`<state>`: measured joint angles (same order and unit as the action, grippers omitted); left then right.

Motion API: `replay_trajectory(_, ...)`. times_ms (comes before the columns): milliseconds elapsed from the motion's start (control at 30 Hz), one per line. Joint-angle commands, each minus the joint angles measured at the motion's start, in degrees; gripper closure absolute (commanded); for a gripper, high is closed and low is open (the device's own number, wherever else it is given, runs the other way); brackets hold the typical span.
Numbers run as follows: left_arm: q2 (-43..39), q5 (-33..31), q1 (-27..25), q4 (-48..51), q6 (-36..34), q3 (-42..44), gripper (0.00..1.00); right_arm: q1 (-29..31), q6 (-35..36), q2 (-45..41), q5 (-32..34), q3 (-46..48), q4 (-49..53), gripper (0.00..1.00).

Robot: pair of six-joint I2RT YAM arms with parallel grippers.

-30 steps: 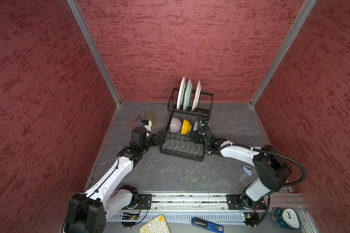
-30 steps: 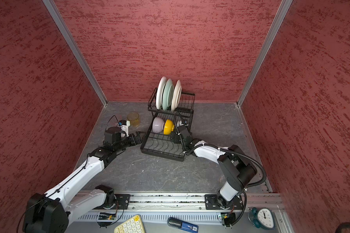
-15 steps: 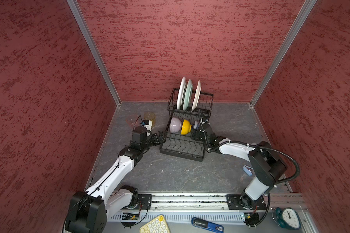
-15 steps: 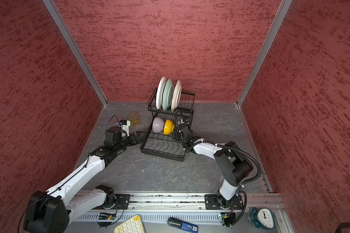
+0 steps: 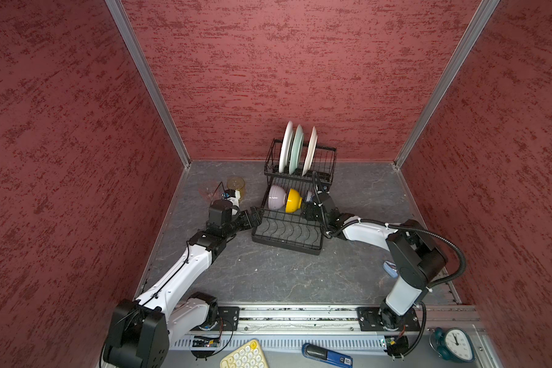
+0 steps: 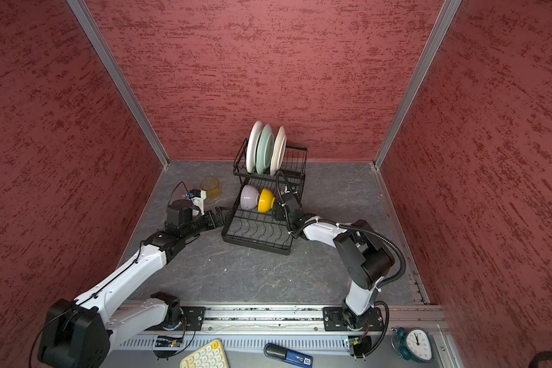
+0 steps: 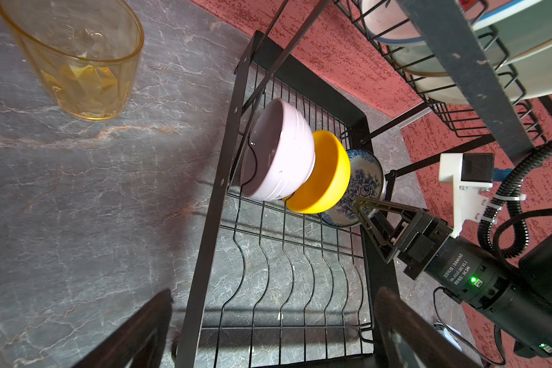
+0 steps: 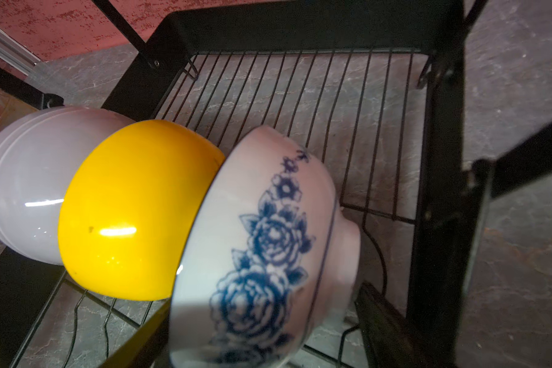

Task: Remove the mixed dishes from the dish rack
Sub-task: 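Close the right gripper on the blue-flowered bowl rim in the rack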

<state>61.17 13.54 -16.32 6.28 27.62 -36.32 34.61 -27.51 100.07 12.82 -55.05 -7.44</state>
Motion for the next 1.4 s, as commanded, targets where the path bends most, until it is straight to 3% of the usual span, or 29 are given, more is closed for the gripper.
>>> replay_trajectory(0,0.95,0.91,-0.13,-1.05,-0.02,0.20,0.01,-0.67,0.72,1.38,-1.39,-1.94,-1.48,0.22)
replay_trajectory(600,1.32,1.42,-0.21,-0.67,0.07,-0.10,0.01,-0.70,1.49,2.41,-0.74,-2.36,-1.74,0.34)
replay_trajectory(733,1.32,1.45,-0.21,-0.67,0.07,-0.08,0.00,-0.69,2.43,1.76,-0.30,-1.93,-1.96,0.41)
replay_trajectory(1367,1.40,1.42,-0.14,-0.83,0.07,-0.08,0.01,-0.67,5.08,-3.64,4.71,1.47,-1.96,0.45)
